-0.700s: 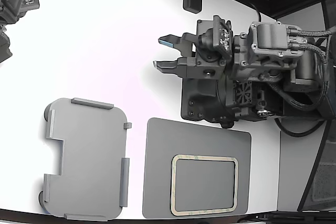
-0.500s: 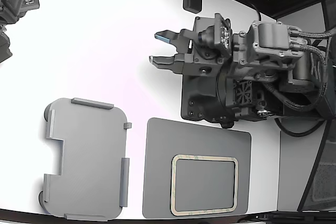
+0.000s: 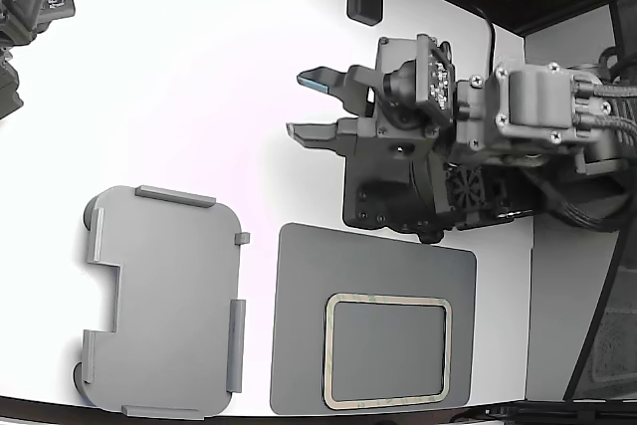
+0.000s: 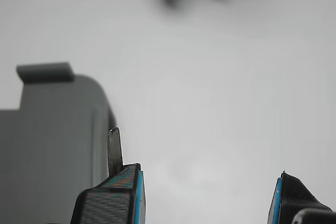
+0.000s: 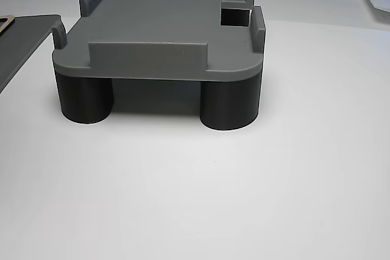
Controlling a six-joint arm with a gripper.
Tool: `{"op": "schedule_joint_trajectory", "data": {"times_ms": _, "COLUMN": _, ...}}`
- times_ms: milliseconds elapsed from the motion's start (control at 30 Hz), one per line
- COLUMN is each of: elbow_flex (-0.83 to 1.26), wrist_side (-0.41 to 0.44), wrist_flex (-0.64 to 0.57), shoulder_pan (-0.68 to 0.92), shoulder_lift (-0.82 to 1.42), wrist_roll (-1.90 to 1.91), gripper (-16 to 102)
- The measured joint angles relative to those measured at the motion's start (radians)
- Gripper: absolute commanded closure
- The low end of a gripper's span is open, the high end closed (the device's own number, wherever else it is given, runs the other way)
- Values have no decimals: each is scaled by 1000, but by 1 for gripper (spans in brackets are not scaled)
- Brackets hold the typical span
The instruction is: Move top rectangular frame to the holder.
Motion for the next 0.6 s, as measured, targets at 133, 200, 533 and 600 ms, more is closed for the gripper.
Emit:
{"op": "schedule_joint_trajectory", "data": {"times_ms": 133, "elbow_flex": -126, "wrist_side": 54, "wrist_flex": 109, "shoulder_pan": 175, "shoulder_lift": -124, "wrist_roll": 140, "gripper": -14}}
{"op": "schedule_joint_trajectory", "data": {"times_ms": 200, "elbow_flex": -172, "wrist_side": 78, "wrist_flex": 163, "shoulder_pan": 261, "shoulder_lift": -187, "wrist_roll": 218, "gripper": -14}}
{"op": "schedule_joint_trajectory", "data": {"times_ms": 533, "elbow_flex": -304, "wrist_side": 178, "wrist_flex": 399, "shoulder_pan": 675, "shoulder_lift": -393, "wrist_roll": 609, "gripper": -14}}
{"op": "schedule_joint_trajectory", "data": {"times_ms": 600, "elbow_flex": -336, "wrist_side": 133, "wrist_flex": 446, "shoulder_pan": 732, "shoulder_lift": -428, "wrist_roll": 676, "gripper": -14}}
